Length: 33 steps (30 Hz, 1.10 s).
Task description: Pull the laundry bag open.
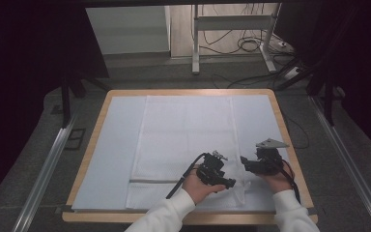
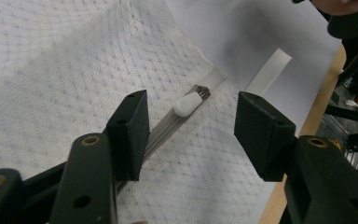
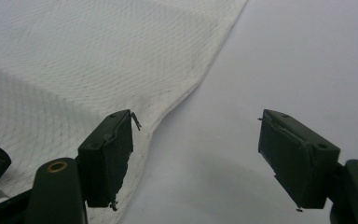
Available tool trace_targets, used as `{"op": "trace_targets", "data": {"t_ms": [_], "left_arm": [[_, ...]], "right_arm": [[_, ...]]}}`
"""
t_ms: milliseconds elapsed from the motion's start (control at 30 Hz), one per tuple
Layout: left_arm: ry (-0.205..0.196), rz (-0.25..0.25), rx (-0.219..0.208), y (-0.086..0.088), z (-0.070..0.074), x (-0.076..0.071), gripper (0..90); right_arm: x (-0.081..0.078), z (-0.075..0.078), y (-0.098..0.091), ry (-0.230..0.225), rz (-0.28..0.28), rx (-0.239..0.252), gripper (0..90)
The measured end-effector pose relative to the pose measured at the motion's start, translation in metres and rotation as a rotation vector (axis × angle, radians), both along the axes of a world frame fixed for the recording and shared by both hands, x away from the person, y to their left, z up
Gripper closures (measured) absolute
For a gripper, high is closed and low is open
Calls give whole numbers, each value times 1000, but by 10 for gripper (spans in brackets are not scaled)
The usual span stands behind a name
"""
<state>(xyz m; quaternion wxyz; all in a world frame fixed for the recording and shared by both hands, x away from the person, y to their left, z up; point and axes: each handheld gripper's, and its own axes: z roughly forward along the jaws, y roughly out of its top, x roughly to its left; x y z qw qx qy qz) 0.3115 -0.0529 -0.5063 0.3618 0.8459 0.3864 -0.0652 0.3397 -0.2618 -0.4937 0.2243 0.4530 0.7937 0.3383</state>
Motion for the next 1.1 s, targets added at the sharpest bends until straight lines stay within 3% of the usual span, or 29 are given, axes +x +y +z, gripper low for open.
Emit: {"op": "trace_targets", "data": {"t_ms": [433, 1100], "left_arm": [[47, -12, -12, -6, -6, 4, 545], [50, -15, -19, -7, -8, 1, 651]], "right_arm": [[0, 1, -1, -7, -7, -5, 260], [0, 0, -2, -9, -13, -12, 260]]}}
